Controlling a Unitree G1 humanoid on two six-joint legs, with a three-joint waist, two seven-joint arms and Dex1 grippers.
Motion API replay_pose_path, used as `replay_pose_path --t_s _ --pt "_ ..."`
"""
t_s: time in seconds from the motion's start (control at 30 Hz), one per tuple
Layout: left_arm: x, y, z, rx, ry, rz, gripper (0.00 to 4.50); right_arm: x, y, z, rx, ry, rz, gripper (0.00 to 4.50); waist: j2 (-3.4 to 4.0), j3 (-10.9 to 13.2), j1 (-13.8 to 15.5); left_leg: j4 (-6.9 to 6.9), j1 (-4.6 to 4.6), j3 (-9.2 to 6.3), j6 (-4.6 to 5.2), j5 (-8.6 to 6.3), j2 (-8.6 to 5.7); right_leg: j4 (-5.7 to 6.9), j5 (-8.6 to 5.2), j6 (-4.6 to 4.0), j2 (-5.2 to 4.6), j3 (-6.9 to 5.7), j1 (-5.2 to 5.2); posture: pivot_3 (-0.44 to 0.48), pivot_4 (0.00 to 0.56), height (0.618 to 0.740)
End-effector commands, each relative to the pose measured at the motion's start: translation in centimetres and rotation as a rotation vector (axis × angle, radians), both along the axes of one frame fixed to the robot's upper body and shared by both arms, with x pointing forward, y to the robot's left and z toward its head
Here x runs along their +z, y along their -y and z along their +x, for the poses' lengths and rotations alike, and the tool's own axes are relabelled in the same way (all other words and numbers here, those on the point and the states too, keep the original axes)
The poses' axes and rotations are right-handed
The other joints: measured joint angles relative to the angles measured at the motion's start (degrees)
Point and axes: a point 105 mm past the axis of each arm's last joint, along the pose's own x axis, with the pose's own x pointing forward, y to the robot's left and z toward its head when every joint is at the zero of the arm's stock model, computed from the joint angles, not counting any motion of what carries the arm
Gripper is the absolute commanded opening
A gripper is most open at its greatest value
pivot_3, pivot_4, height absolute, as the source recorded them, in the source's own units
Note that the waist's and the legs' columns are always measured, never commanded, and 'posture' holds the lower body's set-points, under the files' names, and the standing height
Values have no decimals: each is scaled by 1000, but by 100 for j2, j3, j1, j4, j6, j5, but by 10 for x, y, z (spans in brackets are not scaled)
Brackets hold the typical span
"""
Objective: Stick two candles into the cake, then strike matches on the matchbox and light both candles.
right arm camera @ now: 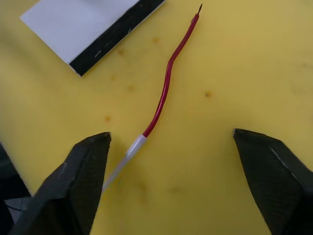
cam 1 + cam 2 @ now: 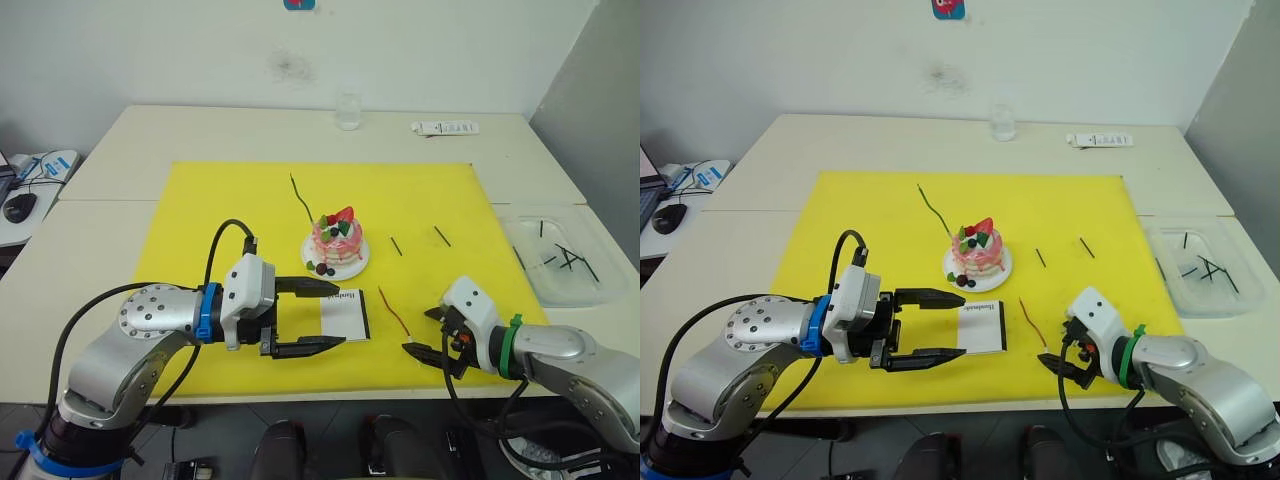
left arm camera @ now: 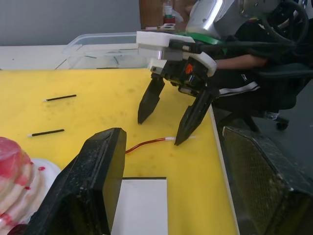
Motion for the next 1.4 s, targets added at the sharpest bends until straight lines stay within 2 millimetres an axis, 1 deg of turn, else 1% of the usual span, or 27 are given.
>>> replay_pose_path --t_s 0.03,0.07,0.1,0.13,0.23,0.47,0.67,0.73,0.77,0.9,1.07,1.17,1.27,1.4 --pt "6 5 -7 -32 26 -10 3573 0 -3 -7 6 18 -15 2829 0 0 1 0 3 -1 0 0 0 0 0 0 0 -1 3 0 150 740" --pt "5 5 -7 -34 25 -9 3573 -2 -2 -7 1 19 -25 2425 -1 -1 1 0 6 0 0 0 0 0 0 0 0 0 4 0 150 740" --pt "6 6 -7 -35 24 -10 3573 -3 -1 -7 -7 24 -33 2128 -2 -1 1 0 9 0 0 0 0 0 0 0 0 0 7 0 150 740" --pt "6 6 -7 -36 24 -11 3573 -4 0 -6 -13 27 -33 1680 -2 -1 1 -1 15 0 0 0 0 0 0 0 0 0 11 0 150 740" --pt "6 7 -7 -37 25 -12 3573 -4 -4 -7 -11 22 -18 594 -2 -1 1 -2 24 2 0 0 0 1 -1 -1 0 2 16 0 150 740" --pt "6 7 -5 -33 29 -13 3573 -8 -3 -11 -49 -18 15 594 -2 -2 1 -4 27 2 0 0 1 0 -1 -1 0 3 18 0 150 740" --pt "6 8 -5 -30 33 -14 3573 -14 2 -10 -68 -43 1 594 -2 -2 1 -5 27 3 0 0 1 0 -1 -1 0 4 18 0 150 740" --pt "6 8 -5 -30 34 -14 3573 -13 3 -9 -69 -37 -6 218 -2 -2 1 -5 27 3 0 0 1 -1 -1 -1 0 4 18 0 150 740" --pt "6 8 -5 -30 34 -15 3573 -13 3 -8 -69 -32 -7 23 -2 -2 1 -5 27 3 0 0 0 -1 -1 -1 0 4 18 0 150 740" --pt "4 9 -5 -31 35 -15 3573 -6 5 -2 -70 -11 -4 23 -2 -2 1 -5 27 3 0 0 0 -1 -1 -1 0 4 18 0 150 740" --pt "1 8 -4 -29 34 -13 3573 14 15 4 6 55 -65 23 -2 -2 4 -4 27 6 0 0 -3 -2 -1 -1 -1 6 17 0 150 740" --pt "0 9 -3 -36 37 -19 3573 25 33 6 115 101 -174 23 1 0 7 -6 25 7 1 -1 -7 -7 -1 -2 -1 5 17 0 150 740" --pt "-1 12 -2 -41 42 -30 3573 27 68 6 180 116 -306 23 0 0 23 -9 23 5 1 -1 -7 -14 -4 -5 -1 2 17 0 150 740" --pt "-2 14 -2 -46 46 -40 3573 29 102 -7 253 68 -378 23 -1 -1 27 -12 20 4 1 -2 -6 -15 -12 -15 -1 -1 16 0 150 740"
